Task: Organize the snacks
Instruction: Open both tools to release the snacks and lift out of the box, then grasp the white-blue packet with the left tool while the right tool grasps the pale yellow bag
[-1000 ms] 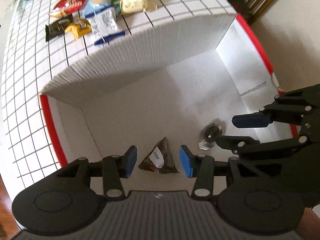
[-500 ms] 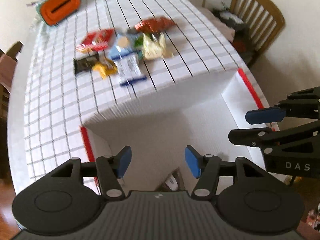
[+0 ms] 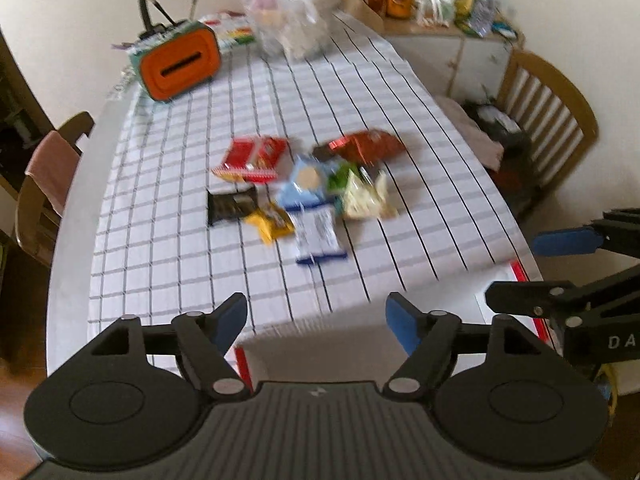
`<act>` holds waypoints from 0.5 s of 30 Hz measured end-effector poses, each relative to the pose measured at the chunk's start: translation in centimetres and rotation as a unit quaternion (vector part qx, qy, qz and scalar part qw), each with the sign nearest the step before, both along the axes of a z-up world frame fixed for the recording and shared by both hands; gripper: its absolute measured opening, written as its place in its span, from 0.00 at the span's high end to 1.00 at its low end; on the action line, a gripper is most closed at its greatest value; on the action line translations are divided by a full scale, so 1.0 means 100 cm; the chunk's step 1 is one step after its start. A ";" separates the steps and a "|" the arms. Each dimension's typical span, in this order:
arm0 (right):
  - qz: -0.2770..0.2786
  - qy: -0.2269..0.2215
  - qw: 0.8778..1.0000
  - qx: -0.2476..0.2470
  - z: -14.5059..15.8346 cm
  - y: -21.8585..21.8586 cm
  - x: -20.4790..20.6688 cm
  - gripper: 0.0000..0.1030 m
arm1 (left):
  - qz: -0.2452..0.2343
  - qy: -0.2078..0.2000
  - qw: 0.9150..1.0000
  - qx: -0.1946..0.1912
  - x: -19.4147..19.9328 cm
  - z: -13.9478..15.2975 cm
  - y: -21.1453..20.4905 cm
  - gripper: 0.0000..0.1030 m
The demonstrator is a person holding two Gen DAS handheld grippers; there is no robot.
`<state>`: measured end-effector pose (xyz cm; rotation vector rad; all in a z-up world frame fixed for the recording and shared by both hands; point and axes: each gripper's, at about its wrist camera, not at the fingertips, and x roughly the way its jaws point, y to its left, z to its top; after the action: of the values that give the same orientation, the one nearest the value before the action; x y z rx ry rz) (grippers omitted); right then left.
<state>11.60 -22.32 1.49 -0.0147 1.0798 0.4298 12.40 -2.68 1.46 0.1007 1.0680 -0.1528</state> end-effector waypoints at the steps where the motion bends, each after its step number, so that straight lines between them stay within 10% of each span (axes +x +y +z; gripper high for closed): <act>1: 0.000 -0.001 1.000 0.003 0.001 0.000 0.005 0.28 | 0.005 -0.004 1.000 -0.003 0.004 0.001 0.002 0.24; 15: 0.022 0.000 1.000 -0.021 -0.013 0.003 0.085 0.17 | 0.040 -0.009 0.999 0.022 0.071 -0.026 0.012 0.18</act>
<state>20.10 -22.00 0.15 -0.0773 1.0894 0.4470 19.46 -1.51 -1.13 0.0982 1.0556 -0.0563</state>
